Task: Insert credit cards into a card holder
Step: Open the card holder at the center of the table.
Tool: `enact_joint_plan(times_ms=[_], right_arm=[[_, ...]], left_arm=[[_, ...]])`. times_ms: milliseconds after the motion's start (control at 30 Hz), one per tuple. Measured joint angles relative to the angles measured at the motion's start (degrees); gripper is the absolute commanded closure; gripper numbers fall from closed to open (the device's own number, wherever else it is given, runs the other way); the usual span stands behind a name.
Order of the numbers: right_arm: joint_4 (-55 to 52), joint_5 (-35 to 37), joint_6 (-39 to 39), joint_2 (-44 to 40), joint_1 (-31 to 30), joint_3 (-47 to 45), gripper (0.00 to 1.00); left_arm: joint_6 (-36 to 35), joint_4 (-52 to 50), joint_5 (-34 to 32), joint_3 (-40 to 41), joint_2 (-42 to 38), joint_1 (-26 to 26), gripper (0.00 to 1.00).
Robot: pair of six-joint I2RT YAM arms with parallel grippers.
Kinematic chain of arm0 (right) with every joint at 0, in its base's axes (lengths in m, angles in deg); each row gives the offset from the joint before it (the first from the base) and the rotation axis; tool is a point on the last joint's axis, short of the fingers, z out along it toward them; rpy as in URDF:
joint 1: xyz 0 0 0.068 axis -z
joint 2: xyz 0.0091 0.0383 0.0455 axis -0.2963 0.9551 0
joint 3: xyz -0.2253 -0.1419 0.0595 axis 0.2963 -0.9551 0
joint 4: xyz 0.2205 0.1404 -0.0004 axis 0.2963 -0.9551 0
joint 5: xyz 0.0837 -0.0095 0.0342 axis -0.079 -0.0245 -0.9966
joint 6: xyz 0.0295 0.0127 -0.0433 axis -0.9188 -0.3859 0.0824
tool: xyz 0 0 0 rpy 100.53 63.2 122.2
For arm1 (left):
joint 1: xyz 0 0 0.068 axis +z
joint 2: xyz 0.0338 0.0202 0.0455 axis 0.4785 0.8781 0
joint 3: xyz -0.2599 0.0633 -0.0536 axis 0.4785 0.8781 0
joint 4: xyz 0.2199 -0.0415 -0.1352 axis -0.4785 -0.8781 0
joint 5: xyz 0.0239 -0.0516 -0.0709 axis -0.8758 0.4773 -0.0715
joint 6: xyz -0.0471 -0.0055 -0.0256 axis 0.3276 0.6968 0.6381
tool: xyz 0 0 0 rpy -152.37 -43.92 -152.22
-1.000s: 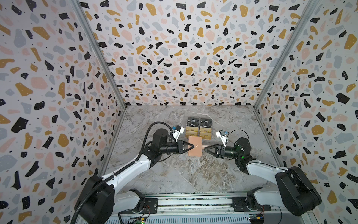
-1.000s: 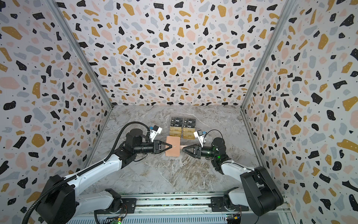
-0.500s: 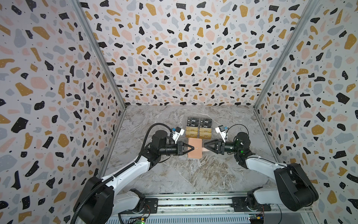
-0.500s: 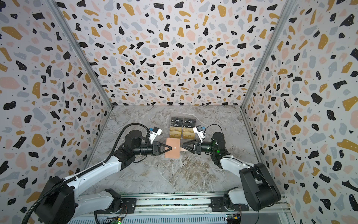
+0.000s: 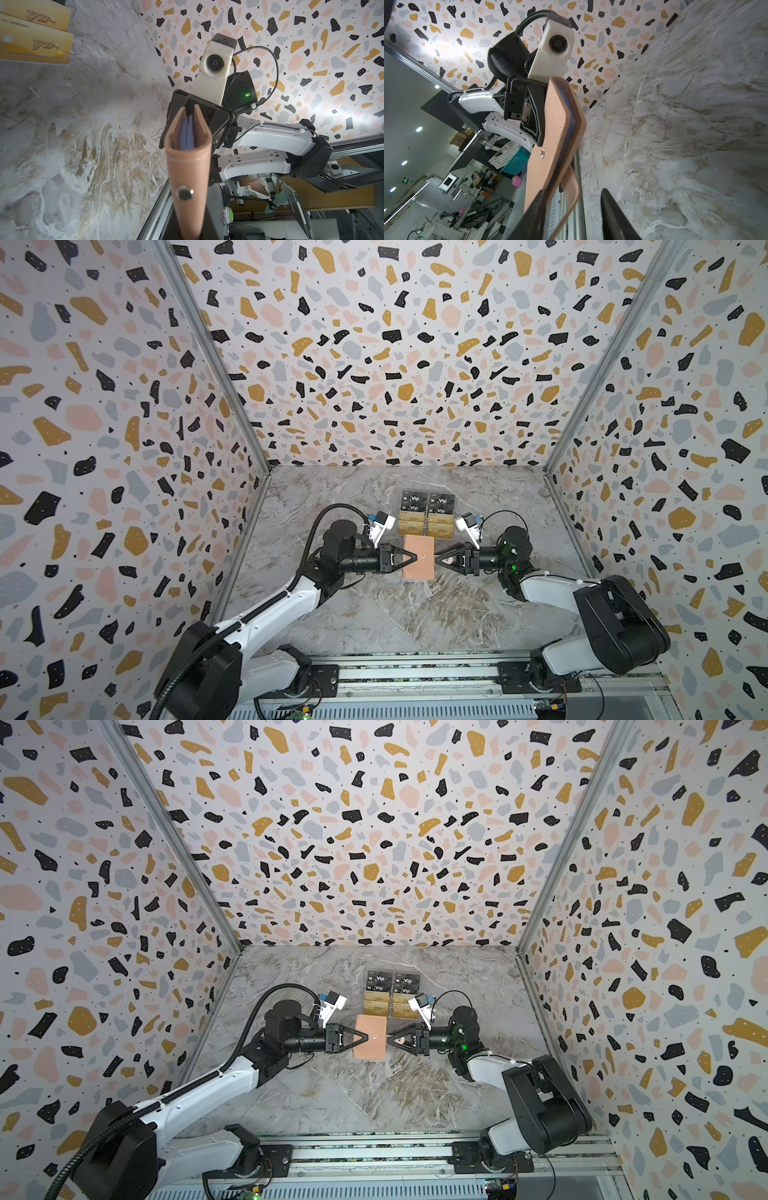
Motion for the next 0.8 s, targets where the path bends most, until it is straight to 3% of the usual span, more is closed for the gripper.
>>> enact_joint_plan(times_ms=[333,600,800], right_arm=[[8.87,-1.03,-4.11,3.67,-1.36,-0.15,0.61],[24.06,-2.01,-13.53,8.92,-2.16,-1.16,0.62],[28.81,-2.08,-20.31,14.12,-3.89,-0.46,0.71]], left_arm=[[0.44,0.76,0.94,0.09,-1.05,0.00,1.00],[0.48,1.18,1.44,0.72,-1.05,0.00,1.00],[0.48,1.11,1.42,0.85,-1.03,0.00,1.00]])
